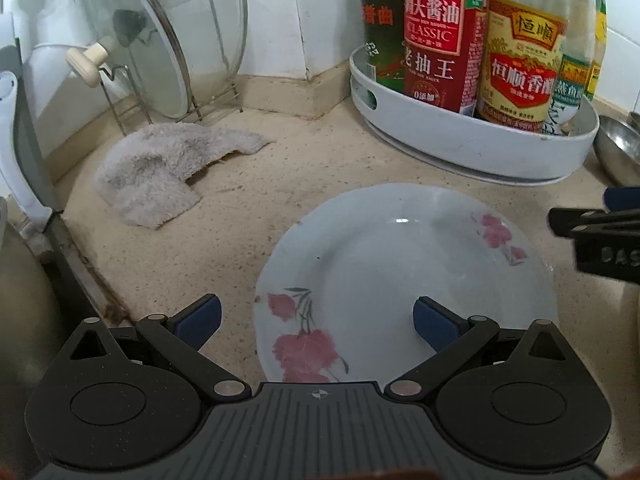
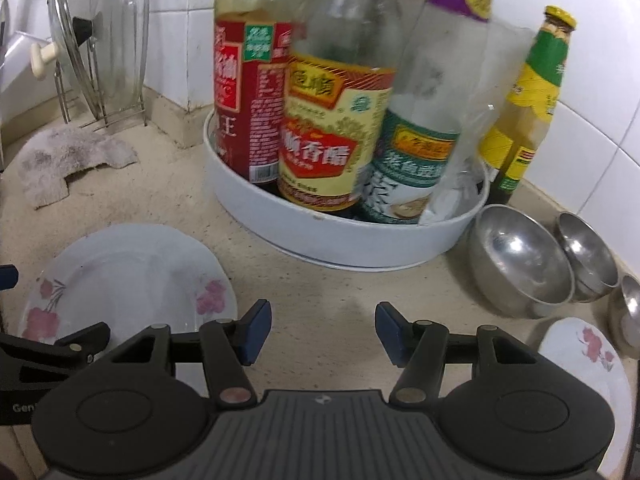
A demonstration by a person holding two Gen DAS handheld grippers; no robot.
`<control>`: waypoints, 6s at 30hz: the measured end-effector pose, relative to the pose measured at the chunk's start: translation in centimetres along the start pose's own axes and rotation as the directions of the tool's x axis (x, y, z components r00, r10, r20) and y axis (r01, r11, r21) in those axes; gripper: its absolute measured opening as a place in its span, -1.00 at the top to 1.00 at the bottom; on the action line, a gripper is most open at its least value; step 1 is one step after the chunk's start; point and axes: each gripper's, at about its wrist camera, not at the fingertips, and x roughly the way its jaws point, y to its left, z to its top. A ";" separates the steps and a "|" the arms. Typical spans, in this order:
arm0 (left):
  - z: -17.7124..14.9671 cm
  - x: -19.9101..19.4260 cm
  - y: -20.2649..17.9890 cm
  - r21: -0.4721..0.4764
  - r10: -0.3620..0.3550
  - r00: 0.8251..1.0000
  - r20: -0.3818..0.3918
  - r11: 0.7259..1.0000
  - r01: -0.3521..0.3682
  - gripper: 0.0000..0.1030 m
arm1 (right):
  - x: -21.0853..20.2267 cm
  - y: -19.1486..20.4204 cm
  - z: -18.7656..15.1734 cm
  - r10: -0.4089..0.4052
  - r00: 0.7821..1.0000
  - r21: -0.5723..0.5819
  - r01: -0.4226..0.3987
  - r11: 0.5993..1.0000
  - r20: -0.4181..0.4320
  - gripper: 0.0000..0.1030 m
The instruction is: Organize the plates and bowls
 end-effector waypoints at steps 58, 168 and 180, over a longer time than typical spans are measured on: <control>0.0 0.2 4.3 -0.072 -0.257 0.962 0.092 0.962 0.264 0.23 | -0.7 -1.1 -1.8 0.288 0.957 0.217 -0.290 0.932 0.042 0.94; 6.4 1.9 -30.5 0.389 -0.636 0.753 -0.169 0.659 0.644 0.08 | -6.0 -31.7 -16.6 -0.026 1.000 0.823 0.013 0.567 0.003 0.62; 6.1 1.9 -30.1 0.429 -0.669 0.717 -0.193 0.600 0.675 0.08 | -7.3 -30.8 -17.8 -0.020 0.999 0.845 -0.018 0.534 0.034 0.60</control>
